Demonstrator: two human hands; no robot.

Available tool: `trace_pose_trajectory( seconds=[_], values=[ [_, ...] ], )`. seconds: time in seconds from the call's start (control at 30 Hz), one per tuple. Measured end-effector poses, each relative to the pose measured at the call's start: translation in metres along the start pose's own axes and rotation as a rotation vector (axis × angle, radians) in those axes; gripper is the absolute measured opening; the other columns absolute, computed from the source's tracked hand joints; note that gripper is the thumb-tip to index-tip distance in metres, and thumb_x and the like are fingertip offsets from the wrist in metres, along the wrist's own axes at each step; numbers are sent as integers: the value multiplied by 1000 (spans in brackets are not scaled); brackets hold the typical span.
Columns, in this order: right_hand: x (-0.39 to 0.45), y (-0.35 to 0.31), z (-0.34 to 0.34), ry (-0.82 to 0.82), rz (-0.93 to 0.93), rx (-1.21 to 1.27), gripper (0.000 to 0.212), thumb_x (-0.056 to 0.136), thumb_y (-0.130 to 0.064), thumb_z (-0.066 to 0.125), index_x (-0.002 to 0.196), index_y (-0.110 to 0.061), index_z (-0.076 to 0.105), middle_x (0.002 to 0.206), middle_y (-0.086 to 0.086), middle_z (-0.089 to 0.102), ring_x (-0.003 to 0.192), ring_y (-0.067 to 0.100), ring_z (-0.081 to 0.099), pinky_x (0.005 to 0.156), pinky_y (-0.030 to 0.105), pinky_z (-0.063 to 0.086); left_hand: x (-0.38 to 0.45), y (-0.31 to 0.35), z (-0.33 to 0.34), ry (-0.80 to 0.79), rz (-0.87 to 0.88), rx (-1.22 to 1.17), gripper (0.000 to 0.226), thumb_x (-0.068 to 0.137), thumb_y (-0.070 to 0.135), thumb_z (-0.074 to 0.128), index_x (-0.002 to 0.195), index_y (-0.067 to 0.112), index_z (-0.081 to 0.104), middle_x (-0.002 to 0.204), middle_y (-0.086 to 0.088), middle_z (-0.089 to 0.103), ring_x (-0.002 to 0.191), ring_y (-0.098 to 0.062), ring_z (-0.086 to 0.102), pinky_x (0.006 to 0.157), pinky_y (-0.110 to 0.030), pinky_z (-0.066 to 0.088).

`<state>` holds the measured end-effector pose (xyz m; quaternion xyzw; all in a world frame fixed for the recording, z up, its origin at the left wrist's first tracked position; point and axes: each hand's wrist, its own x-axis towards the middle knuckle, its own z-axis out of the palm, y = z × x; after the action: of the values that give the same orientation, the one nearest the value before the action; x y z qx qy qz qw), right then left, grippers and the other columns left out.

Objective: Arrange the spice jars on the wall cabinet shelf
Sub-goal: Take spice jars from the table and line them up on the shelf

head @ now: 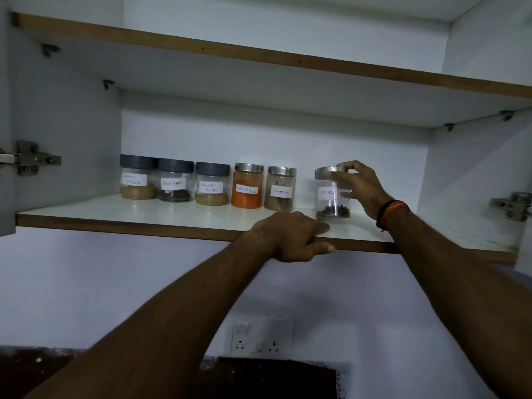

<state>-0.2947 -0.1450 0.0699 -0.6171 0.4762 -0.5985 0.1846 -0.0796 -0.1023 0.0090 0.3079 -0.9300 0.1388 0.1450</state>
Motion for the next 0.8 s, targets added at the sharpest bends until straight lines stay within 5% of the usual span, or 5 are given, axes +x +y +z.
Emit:
trace_pose_trajectory(
  seconds=[0.23,0.4,0.53,0.8],
  values=[
    [19,21,11,-25,-32,-45,34,85,-21,81,113,-17,62,126,10,65,113,26,65,98,48,52,0,3,-4,-23,-21,-30,63,101,57,39,151,19,41,144,-8,56,125,-24,57,105,-43,46],
    [34,20,13,-28,-47,-213,37,88,-23,78,121,-14,64,108,-2,69,111,23,64,97,40,49,0,3,-4,-17,-23,-44,60,101,55,41,148,17,45,138,-8,60,120,-24,59,102,-42,48],
    [39,20,16,-23,-48,-245,36,90,-16,75,124,-10,64,121,9,68,117,30,63,107,50,50,1,1,-2,-4,-24,-47,60,101,56,41,147,17,46,137,-8,62,117,-24,61,100,-41,49],
    [43,26,26,36,-102,-339,35,92,-19,73,124,-9,64,128,11,66,120,29,62,105,49,52,3,0,-1,-6,-32,-51,63,100,57,41,149,18,43,143,-7,58,123,-24,58,103,-43,48]
  ],
)
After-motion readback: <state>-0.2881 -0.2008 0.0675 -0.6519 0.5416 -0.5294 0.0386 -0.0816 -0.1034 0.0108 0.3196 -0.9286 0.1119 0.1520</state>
